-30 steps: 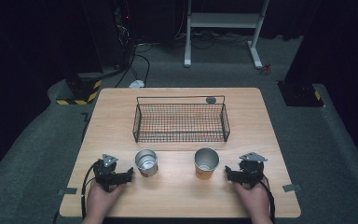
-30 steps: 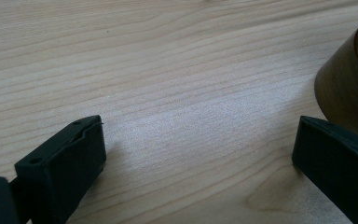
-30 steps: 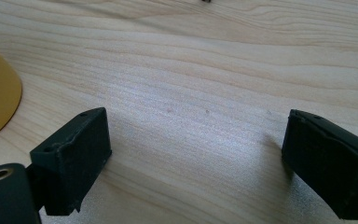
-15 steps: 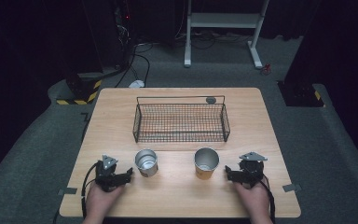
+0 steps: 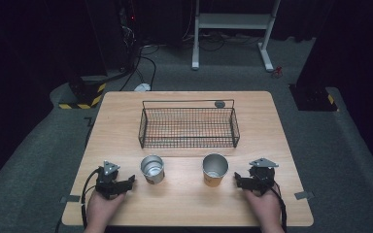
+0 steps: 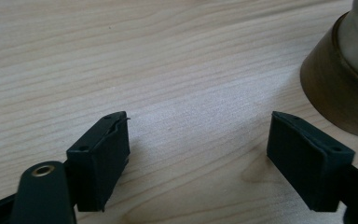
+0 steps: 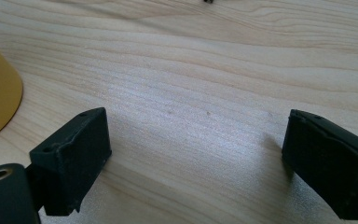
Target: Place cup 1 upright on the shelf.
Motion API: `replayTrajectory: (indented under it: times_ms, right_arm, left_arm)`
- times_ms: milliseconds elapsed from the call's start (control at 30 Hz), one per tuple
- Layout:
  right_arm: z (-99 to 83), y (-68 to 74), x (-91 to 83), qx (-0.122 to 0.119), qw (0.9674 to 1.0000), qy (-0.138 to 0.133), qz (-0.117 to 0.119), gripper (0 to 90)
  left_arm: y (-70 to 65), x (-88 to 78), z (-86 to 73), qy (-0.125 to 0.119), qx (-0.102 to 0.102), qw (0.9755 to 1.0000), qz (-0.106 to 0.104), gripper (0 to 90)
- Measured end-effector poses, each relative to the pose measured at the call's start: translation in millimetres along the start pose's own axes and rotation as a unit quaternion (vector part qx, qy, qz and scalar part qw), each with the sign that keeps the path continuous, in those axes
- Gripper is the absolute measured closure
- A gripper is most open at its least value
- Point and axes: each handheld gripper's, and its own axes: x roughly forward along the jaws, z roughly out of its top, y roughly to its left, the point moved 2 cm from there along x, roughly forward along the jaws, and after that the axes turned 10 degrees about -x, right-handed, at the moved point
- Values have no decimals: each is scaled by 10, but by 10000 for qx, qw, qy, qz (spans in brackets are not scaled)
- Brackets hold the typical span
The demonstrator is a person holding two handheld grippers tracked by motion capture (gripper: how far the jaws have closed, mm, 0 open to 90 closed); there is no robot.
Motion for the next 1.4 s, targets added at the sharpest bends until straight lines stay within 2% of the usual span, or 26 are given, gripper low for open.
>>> replayTrajectory:
  times_ms: [133,233,333,533,600,767,867,1000,1200,1400]
  right_arm:
    - [1,-1,1,-13,10000,-3,2,71]
    - [1,-2,1,-14,10000,-3,2,71]
    - [1,-2,1,-13,10000,-2,2,71]
    - [1,-2,1,-13,10000,-3,2,71]
    - [1,-1,1,-13,10000,-2,2,71]
    - [1,-1,1,-12,10000,-3,1,71]
    - [1,-2,1,-13,10000,-3,1,71]
    - [1,-1,1,-13,10000,-3,1,71]
    - [1,-2,1,-14,10000,-3,1,71]
    - [1,-1,1,-13,10000,-3,1,71]
  left_arm:
    - [28,-35,-6,-141,-50,9998,-133,240]
    - [39,-67,-5,-288,7,9994,-171,240]
    - [25,-84,-9,-340,-24,9991,-268,240]
    - [-3,-120,8,-425,3,9986,-315,239]
    - [-19,-137,15,-486,-60,9981,-379,238]
    - [-43,-179,35,-519,-40,9973,-509,230]
    - [-59,-207,49,-578,-55,9965,-604,218]
    - [-89,-248,62,-683,-35,9957,-621,162]
    - [-122,-302,81,-746,-1,9951,-655,144]
    - [-159,-392,105,-933,19,9915,-905,123]
